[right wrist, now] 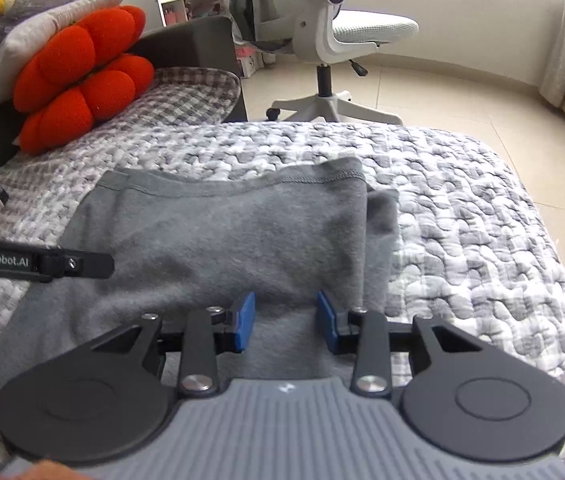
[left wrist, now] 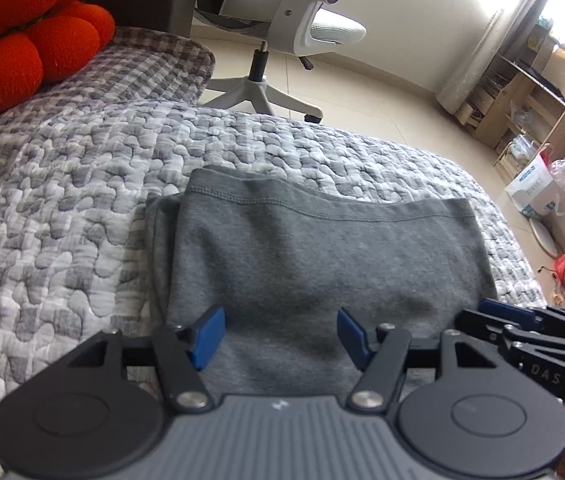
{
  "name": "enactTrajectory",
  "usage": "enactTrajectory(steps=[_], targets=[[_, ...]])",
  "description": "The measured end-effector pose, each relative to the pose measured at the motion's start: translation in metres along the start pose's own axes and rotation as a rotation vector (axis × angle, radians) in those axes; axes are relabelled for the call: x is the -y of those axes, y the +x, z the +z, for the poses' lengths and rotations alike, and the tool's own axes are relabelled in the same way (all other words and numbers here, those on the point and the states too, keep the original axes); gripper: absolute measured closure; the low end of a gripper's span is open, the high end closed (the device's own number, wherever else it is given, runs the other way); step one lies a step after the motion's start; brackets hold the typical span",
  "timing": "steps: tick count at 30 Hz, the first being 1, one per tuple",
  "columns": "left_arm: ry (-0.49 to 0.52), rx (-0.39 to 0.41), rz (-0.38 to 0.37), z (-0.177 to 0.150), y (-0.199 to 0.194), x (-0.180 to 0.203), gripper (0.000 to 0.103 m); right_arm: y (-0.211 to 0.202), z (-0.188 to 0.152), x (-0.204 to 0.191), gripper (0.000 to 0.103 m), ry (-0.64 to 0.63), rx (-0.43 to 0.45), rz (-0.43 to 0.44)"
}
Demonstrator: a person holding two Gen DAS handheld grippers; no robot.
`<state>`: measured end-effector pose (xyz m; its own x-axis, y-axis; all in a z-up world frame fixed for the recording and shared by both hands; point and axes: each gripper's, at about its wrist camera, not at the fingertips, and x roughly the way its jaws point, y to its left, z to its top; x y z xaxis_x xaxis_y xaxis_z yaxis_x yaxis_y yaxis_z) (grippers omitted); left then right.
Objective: Fold clothes
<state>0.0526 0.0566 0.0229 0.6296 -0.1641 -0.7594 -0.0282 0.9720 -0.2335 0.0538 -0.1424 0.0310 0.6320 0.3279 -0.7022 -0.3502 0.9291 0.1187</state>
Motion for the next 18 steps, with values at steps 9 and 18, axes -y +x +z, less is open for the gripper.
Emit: enactTrajectory(steps=[9,18], targets=[[-0.019,0.014,0.008,0.007,-0.003,-0.011,0.039,0.000,0.005,0.017,0.065,0.091,-0.006,0.006],[-0.036,0.078,-0.008,0.016,-0.015,-0.019,0.039,-0.007,0.014,0.016,0.064,0.068,0.074,-0.028]])
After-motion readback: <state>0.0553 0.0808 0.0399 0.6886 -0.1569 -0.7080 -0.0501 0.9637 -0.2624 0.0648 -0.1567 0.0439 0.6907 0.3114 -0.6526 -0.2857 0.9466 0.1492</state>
